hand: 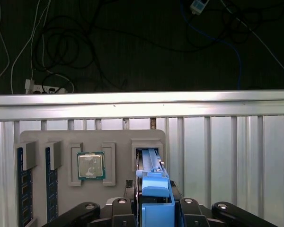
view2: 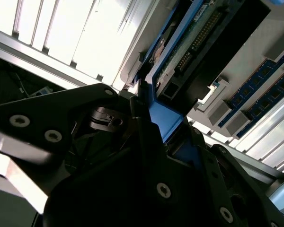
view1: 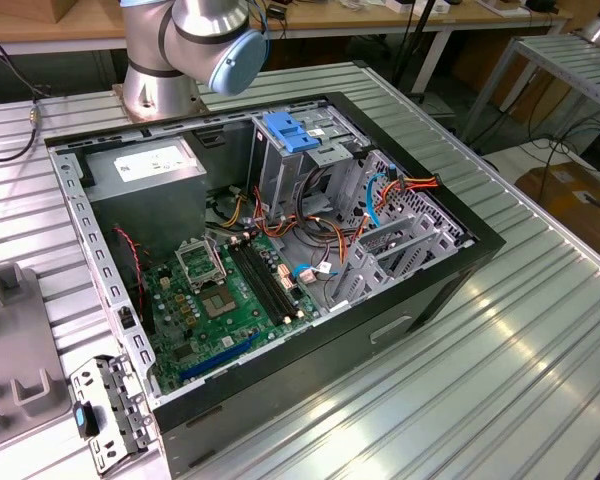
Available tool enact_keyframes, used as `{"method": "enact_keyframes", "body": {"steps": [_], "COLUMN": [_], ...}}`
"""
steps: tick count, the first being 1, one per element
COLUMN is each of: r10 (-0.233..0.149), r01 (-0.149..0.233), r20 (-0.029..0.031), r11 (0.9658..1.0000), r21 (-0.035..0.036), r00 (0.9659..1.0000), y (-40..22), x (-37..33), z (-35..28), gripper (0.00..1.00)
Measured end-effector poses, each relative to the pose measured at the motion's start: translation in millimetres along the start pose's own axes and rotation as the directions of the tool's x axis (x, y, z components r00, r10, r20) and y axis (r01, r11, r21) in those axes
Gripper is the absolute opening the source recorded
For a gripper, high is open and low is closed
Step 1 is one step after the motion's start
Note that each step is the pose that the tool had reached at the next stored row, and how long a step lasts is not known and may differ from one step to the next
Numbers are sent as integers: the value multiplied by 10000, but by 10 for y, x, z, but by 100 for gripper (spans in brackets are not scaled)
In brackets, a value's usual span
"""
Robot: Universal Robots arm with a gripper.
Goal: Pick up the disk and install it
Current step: 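Pick up the disk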
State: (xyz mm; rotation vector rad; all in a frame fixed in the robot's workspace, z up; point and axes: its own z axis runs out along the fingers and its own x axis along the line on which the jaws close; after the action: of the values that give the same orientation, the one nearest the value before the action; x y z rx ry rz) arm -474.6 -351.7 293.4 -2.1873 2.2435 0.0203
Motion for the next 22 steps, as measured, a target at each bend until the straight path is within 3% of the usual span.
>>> {"method": "enact_keyframes", "body": {"steps": [22], "r10": [0], "r01": [0], "r20": [1], "r11": [10000], "r21": [2], "r00": [10000], "y": [0], "x": [-1], "z": [-78], "gripper": [37]}}
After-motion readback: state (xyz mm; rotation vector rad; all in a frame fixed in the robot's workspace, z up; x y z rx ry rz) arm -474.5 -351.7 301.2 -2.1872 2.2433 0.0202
